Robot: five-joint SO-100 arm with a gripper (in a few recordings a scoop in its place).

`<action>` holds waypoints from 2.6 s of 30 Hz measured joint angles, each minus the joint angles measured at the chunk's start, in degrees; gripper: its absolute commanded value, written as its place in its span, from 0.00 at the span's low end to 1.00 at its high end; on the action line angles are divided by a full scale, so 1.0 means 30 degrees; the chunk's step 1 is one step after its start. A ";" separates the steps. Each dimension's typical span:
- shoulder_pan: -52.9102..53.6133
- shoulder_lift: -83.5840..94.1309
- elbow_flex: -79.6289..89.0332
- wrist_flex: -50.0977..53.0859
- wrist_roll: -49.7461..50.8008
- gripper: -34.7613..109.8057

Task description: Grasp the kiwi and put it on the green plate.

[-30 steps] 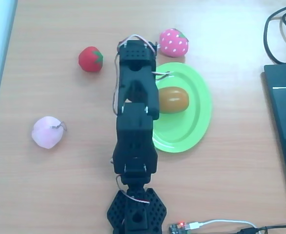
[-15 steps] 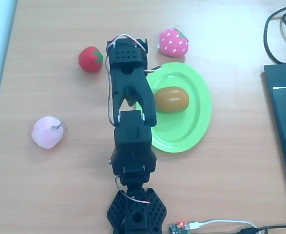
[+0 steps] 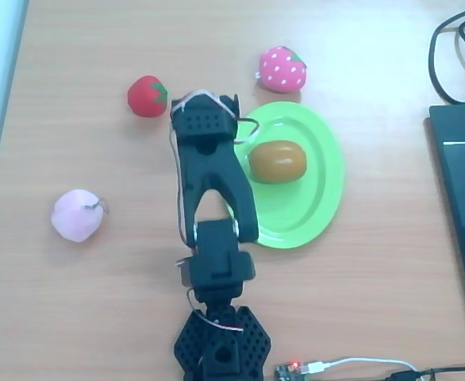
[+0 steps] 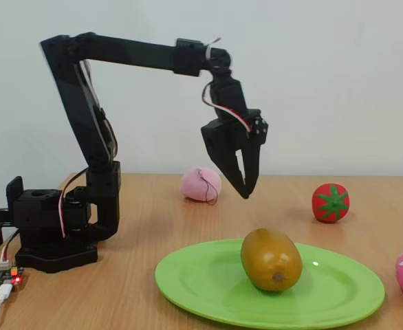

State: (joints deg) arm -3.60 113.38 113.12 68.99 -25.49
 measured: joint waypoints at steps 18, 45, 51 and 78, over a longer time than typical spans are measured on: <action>-0.1230 1.3623 1.2715 -0.7471 0.3193 0.18; -0.0293 1.9863 2.0361 -0.9434 -0.7998 0.18; -0.0205 2.1211 2.0420 -0.9141 -0.7119 0.18; -0.2139 2.4727 2.2178 -0.3926 0.8643 0.18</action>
State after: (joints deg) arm -10.02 187.56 179.65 57.22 0.44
